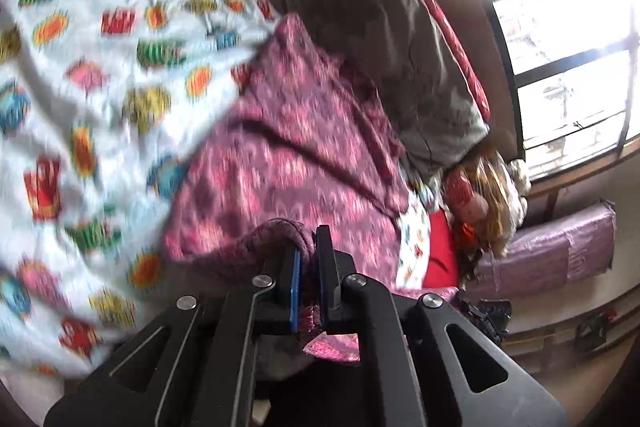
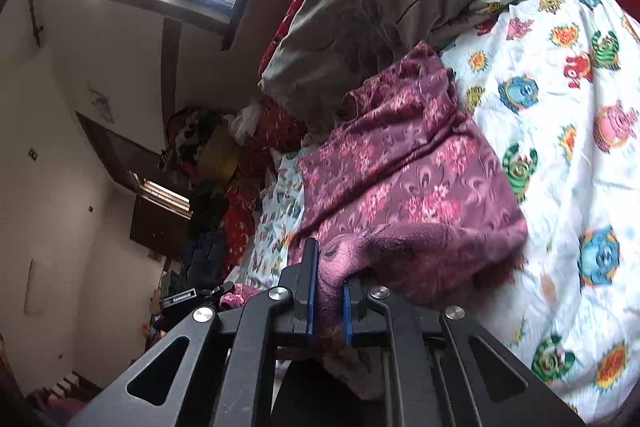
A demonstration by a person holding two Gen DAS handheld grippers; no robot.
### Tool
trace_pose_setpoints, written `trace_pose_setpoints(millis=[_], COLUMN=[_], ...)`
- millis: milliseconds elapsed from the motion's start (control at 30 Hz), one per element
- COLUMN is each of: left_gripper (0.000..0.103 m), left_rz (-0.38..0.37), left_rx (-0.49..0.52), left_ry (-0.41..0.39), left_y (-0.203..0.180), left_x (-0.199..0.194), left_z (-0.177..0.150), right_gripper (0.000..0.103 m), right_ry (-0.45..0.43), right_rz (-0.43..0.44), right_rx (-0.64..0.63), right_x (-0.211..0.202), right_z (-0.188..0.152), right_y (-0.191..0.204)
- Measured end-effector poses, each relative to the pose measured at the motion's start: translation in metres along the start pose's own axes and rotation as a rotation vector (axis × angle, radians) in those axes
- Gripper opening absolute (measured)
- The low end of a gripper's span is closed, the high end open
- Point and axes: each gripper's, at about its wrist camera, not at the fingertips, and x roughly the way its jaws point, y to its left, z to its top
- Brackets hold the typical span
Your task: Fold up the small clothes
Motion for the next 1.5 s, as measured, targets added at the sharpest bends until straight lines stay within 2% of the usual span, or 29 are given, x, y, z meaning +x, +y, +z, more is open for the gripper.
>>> trace_pose_setpoints(millis=[267, 467, 633, 767, 967, 1067, 1133, 1200, 1267, 1300, 1333, 1367, 1400, 1467, 1500], left_gripper=[0.005, 0.005, 0.005, 0.005, 0.005, 0.005, 0.005, 0.009, 0.012, 0.020, 0.027, 0.042, 0.053, 0.053, 0.055], left_rz=[0.006, -0.020, -0.006, 0.040, 0.117, 0.092, 0.042, -0.023, -0.074, -0.085, -0.079, -0.077, -0.088, -0.078, -0.059], left_rx=[-0.040, -0.093, -0.120, -0.135, -0.201, -0.247, -0.282, -0.311, -0.327, -0.323, -0.315, -0.313, -0.313, -0.263, -0.182], left_ry=[-0.040, -0.056, -0.083, -0.100, -0.020, 0.027, 0.056, 0.064, 0.045, 0.016, -0.023, -0.064, -0.100, -0.117, -0.087], left_y=[-0.004, -0.009, -0.011, -0.007, 0.015, 0.024, 0.027, 0.029, 0.029, 0.028, 0.027, 0.026, 0.026, 0.018, 0.007], left_x=[0.028, 0.059, 0.094, 0.132, 0.190, 0.198, 0.195, 0.187, 0.174, 0.165, 0.154, 0.143, 0.131, 0.121, 0.122], left_z=[0.057, 0.105, 0.154, 0.191, 0.228, 0.236, 0.241, 0.243, 0.244, 0.245, 0.246, 0.247, 0.248, 0.246, 0.241], right_gripper=[0.010, 0.010, 0.010, 0.010, 0.010, 0.014, 0.015, 0.018, 0.024, 0.026, 0.033, 0.041, 0.041, 0.041, 0.041], right_ry=[-0.034, -0.078, -0.149, -0.189, -0.148, -0.136, -0.148, -0.175, -0.242, -0.293, -0.354, -0.399, -0.412, -0.347, -0.293], right_rz=[-0.017, -0.023, -0.006, -0.018, -0.084, -0.053, -0.023, -0.020, -0.007, -0.014, -0.023, -0.022, -0.020, -0.044, -0.065], right_rx=[0.059, 0.118, 0.213, 0.305, 0.369, 0.415, 0.458, 0.516, 0.530, 0.525, 0.507, 0.480, 0.445, 0.356, 0.311], right_x=[0.038, 0.069, 0.102, 0.132, 0.177, 0.188, 0.188, 0.184, 0.174, 0.166, 0.156, 0.147, 0.142, 0.144, 0.149], right_z=[0.044, 0.085, 0.129, 0.160, 0.187, 0.199, 0.204, 0.206, 0.204, 0.202, 0.198, 0.195, 0.192, 0.189, 0.187], right_y=[-0.015, -0.035, -0.067, -0.100, -0.131, -0.140, -0.145, -0.151, -0.151, -0.149, -0.146, -0.142, -0.136, -0.121, -0.114])
